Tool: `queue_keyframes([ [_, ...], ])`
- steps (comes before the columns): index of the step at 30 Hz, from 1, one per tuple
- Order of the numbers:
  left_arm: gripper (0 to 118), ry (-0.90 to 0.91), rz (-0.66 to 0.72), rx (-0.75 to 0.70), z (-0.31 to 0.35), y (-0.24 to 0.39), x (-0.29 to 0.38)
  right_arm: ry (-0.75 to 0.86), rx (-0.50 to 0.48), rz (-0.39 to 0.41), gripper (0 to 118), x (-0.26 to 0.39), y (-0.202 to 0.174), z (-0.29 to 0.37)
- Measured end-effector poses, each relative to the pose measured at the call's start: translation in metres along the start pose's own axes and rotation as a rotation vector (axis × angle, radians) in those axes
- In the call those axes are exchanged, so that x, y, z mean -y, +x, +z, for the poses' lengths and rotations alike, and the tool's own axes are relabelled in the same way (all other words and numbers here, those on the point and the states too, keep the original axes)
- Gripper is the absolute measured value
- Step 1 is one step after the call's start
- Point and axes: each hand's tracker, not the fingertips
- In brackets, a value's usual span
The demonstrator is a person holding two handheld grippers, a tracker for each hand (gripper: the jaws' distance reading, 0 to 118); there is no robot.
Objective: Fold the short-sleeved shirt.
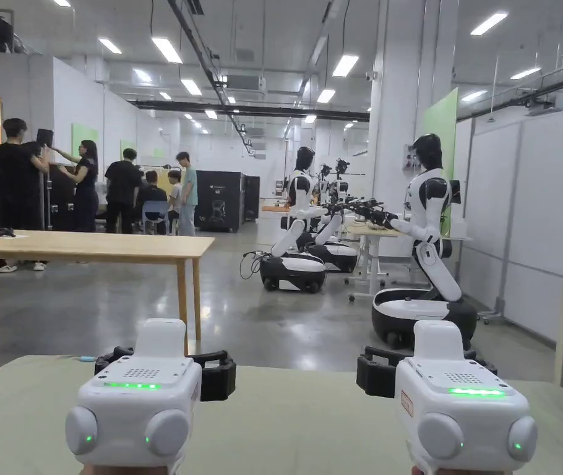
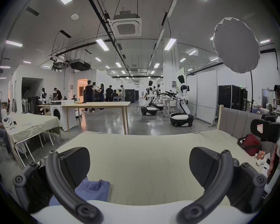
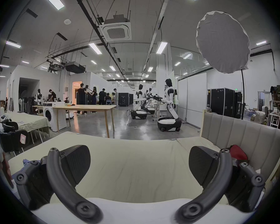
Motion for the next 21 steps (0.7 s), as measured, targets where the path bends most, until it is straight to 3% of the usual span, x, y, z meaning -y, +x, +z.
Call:
queue_keyframes([
  [21,118,-0.002,0.016,-0.003,0.0015,-0.0038,0.0019,0.013,0.019,-0.016,118,0.0031,0.0039,-0.001],
])
